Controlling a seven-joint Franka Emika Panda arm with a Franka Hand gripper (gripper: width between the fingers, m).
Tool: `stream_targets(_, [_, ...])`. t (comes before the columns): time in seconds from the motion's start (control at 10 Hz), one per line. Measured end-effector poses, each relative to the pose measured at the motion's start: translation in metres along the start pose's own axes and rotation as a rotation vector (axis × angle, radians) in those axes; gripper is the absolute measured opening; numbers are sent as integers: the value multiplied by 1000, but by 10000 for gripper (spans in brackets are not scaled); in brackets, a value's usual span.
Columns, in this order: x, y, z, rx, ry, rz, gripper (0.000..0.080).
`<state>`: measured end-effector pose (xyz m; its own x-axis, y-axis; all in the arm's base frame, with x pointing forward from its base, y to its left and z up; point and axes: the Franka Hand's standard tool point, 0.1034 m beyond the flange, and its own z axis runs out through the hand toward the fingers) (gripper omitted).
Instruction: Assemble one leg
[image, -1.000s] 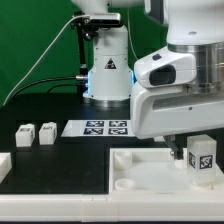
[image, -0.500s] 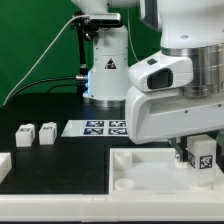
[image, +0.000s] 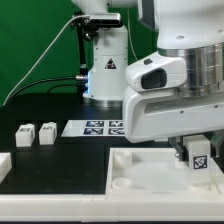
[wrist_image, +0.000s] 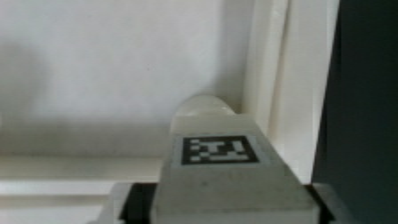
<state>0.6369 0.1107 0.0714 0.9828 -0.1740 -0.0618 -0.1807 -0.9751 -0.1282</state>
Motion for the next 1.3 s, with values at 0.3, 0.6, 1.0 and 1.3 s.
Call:
stream_targets(0.3, [-1, -1, 1, 7, 11, 447, 291])
stream_targets(0.6, [-1, -1, 1, 23, 2, 812, 291])
stream_targets(1.0, [0, 0, 2, 36, -11, 1102, 291])
stream_targets(1.3, [0, 1, 2, 34, -7, 921, 509])
